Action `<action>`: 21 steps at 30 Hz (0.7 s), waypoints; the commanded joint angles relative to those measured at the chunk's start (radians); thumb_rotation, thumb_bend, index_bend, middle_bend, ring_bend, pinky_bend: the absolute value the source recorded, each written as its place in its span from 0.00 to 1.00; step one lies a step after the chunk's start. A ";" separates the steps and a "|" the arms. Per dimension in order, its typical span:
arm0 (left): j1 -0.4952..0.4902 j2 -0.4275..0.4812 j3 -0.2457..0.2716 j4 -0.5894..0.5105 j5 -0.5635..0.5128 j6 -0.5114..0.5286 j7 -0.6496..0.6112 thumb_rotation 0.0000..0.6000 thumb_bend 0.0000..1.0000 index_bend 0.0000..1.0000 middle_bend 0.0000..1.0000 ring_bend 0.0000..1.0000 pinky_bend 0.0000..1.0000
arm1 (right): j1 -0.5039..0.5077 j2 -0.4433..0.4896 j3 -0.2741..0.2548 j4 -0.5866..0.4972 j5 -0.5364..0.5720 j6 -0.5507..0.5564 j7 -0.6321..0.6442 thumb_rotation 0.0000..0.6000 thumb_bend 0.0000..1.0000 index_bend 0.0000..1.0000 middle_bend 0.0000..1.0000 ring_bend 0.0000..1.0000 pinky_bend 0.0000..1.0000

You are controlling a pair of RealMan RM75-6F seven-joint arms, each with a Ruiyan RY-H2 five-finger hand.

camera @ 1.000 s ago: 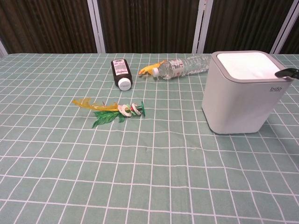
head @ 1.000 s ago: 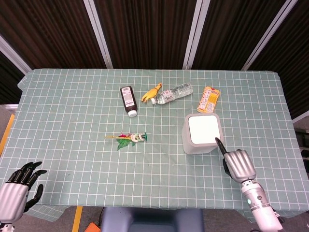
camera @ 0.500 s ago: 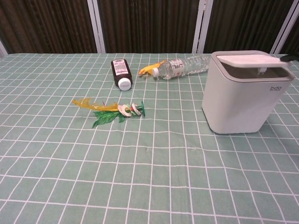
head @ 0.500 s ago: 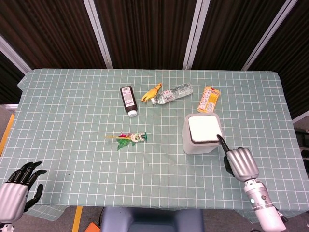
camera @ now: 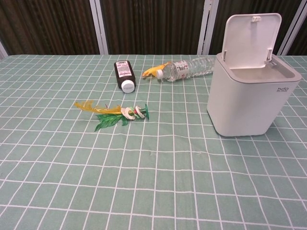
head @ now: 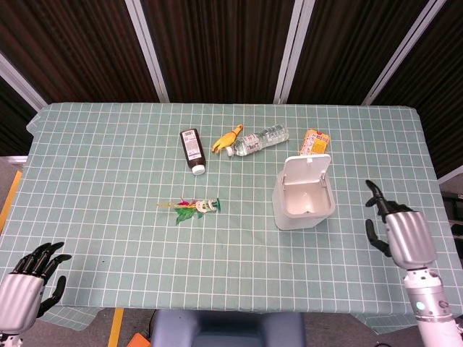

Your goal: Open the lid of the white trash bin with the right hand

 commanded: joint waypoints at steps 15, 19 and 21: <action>-0.001 -0.008 0.000 0.001 -0.005 -0.013 0.026 1.00 0.50 0.32 0.19 0.17 0.33 | -0.159 -0.007 -0.088 0.276 -0.071 0.103 0.216 1.00 0.25 0.00 0.00 0.00 0.09; -0.005 -0.010 -0.003 0.004 -0.013 -0.020 0.025 1.00 0.50 0.32 0.19 0.17 0.33 | -0.160 -0.037 -0.107 0.298 -0.109 0.096 0.171 1.00 0.25 0.00 0.00 0.00 0.09; -0.007 -0.009 -0.004 0.005 -0.018 -0.025 0.020 1.00 0.50 0.32 0.19 0.17 0.33 | -0.159 -0.044 -0.110 0.303 -0.113 0.090 0.159 1.00 0.25 0.00 0.00 0.00 0.09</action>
